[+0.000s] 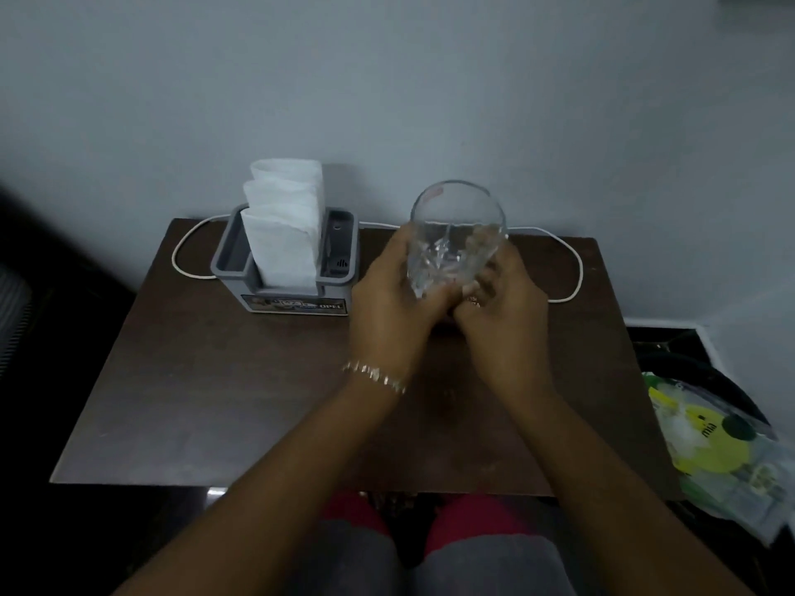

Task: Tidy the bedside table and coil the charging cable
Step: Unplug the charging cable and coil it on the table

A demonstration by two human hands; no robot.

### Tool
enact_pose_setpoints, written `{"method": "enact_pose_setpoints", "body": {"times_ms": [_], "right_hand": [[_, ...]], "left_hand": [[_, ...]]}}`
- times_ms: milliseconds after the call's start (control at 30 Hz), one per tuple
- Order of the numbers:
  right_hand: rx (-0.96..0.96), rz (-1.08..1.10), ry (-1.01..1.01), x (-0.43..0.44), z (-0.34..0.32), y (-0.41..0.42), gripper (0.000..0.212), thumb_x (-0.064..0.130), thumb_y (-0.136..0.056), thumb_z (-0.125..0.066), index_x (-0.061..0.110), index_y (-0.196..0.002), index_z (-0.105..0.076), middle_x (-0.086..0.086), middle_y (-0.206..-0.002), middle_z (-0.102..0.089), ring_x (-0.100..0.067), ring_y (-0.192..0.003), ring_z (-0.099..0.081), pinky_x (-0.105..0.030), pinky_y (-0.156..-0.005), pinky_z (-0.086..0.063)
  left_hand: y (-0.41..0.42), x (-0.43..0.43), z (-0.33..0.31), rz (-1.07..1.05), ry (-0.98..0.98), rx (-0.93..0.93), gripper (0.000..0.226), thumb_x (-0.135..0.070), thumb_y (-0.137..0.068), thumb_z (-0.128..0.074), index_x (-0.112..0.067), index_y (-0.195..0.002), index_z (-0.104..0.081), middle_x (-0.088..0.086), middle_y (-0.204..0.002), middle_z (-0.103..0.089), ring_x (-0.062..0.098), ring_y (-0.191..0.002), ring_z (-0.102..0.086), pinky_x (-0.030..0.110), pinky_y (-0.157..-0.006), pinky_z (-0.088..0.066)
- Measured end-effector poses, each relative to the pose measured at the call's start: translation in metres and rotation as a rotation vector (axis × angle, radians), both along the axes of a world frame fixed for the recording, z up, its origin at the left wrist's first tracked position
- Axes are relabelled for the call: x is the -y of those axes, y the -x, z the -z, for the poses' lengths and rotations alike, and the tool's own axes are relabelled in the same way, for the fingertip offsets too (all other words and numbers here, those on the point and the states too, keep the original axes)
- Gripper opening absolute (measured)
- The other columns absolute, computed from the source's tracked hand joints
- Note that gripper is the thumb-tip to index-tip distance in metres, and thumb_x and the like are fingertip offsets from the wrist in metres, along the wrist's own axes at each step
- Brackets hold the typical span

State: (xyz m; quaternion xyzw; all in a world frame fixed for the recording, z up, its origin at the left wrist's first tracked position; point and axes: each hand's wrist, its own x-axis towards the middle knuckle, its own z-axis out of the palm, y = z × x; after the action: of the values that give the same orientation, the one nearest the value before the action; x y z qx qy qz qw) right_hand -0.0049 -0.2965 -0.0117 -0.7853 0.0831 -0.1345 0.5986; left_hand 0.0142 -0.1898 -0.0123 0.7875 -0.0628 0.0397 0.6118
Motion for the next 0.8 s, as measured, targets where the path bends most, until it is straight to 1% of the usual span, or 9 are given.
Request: {"method": "enact_pose_setpoints", "body": {"times_ms": [67,133,233,300,367,433,633,700,800], "right_hand": [[-0.013,-0.032,-0.046,-0.016,0.002,0.022,0.068,-0.017,-0.069,-0.057,0.039,-0.109,-0.054,0.016,-0.092,-0.069,0.002,-0.088,-0.067,-0.012,-0.075,-0.05],[-0.046,-0.083,-0.072,-0.035,0.011,0.035,0.063,-0.009,-0.069,-0.062,0.044,-0.102,-0.057,0.021,-0.09,-0.07,0.004,-0.088,-0.067,-0.014,-0.074,-0.051],[-0.119,-0.154,-0.079,-0.069,0.026,0.043,0.055,0.01,-0.065,-0.064,0.051,-0.101,-0.058,0.018,-0.096,-0.07,0.001,-0.09,-0.067,-0.024,-0.078,-0.056],[-0.148,-0.2,-0.077,-0.09,0.034,0.042,0.057,0.012,-0.065,-0.061,0.048,-0.109,-0.055,0.013,-0.104,-0.068,-0.002,-0.096,-0.066,-0.032,-0.083,-0.057],[-0.152,-0.228,-0.063,-0.108,0.038,0.04,0.059,0.009,-0.066,-0.06,0.045,-0.112,-0.051,0.01,-0.109,-0.066,-0.004,-0.1,-0.065,-0.036,-0.085,-0.056],[-0.143,-0.237,-0.057,-0.12,0.041,0.036,0.06,0.007,-0.067,-0.061,0.043,-0.115,-0.051,0.01,-0.111,-0.065,-0.006,-0.102,-0.064,-0.037,-0.086,-0.055],[-0.125,-0.235,-0.041,-0.137,0.053,0.03,0.059,0.006,-0.068,-0.062,0.034,-0.119,-0.052,0.005,-0.115,-0.063,-0.01,-0.106,-0.062,-0.038,-0.087,-0.055],[-0.127,-0.228,-0.029,-0.139,0.058,0.03,0.057,0.007,-0.068,-0.063,0.033,-0.118,-0.053,0.005,-0.114,-0.063,-0.011,-0.105,-0.062,-0.039,-0.087,-0.054],[-0.138,-0.232,-0.008,-0.14,0.065,0.03,0.06,0.005,-0.069,-0.065,0.032,-0.12,-0.052,0.005,-0.115,-0.063,-0.013,-0.106,-0.062,-0.04,-0.087,-0.054]], "left_hand": [[0.025,-0.018,-0.001,-0.031,0.006,-0.015,0.067,-0.043,-0.058,-0.074,-0.05,-0.119,-0.046,-0.025,-0.101,-0.064,-0.003,-0.1,-0.062,0.023,-0.087,-0.052],[0.046,-0.04,0.004,-0.07,0.039,-0.069,0.07,-0.029,-0.06,-0.082,-0.041,-0.122,-0.05,-0.016,-0.106,-0.068,-0.001,-0.101,-0.063,0.024,-0.088,-0.053],[0.062,-0.074,0.016,-0.138,0.102,-0.151,0.067,-0.007,-0.063,-0.08,-0.034,-0.12,-0.056,-0.012,-0.099,-0.072,0.001,-0.096,-0.066,0.019,-0.083,-0.053],[0.065,-0.094,0.021,-0.18,0.113,-0.175,0.066,-0.002,-0.063,-0.078,-0.031,-0.118,-0.057,-0.018,-0.094,-0.073,0.0,-0.092,-0.067,0.012,-0.076,-0.051],[0.066,-0.11,0.025,-0.197,0.12,-0.186,0.066,-0.002,-0.063,-0.078,-0.022,-0.122,-0.057,-0.015,-0.095,-0.073,-0.001,-0.09,-0.067,0.009,-0.075,-0.05],[0.064,-0.122,0.027,-0.208,0.125,-0.189,0.068,-0.004,-0.063,-0.078,-0.018,-0.126,-0.056,-0.008,-0.098,-0.073,0.002,-0.093,-0.067,0.012,-0.078,-0.051],[0.059,-0.138,0.036,-0.208,0.14,-0.202,0.069,-0.023,-0.055,-0.078,-0.032,-0.12,-0.056,-0.017,-0.098,-0.072,0.003,-0.096,-0.067,0.013,-0.08,-0.051],[0.06,-0.14,0.038,-0.205,0.142,-0.208,0.066,-0.026,-0.054,-0.077,-0.04,-0.114,-0.055,-0.02,-0.096,-0.072,0.002,-0.096,-0.067,0.013,-0.079,-0.051],[0.06,-0.141,0.04,-0.195,0.169,-0.217,0.065,-0.024,-0.054,-0.077,-0.042,-0.113,-0.053,-0.022,-0.095,-0.071,0.002,-0.097,-0.066,0.012,-0.079,-0.051]]}}
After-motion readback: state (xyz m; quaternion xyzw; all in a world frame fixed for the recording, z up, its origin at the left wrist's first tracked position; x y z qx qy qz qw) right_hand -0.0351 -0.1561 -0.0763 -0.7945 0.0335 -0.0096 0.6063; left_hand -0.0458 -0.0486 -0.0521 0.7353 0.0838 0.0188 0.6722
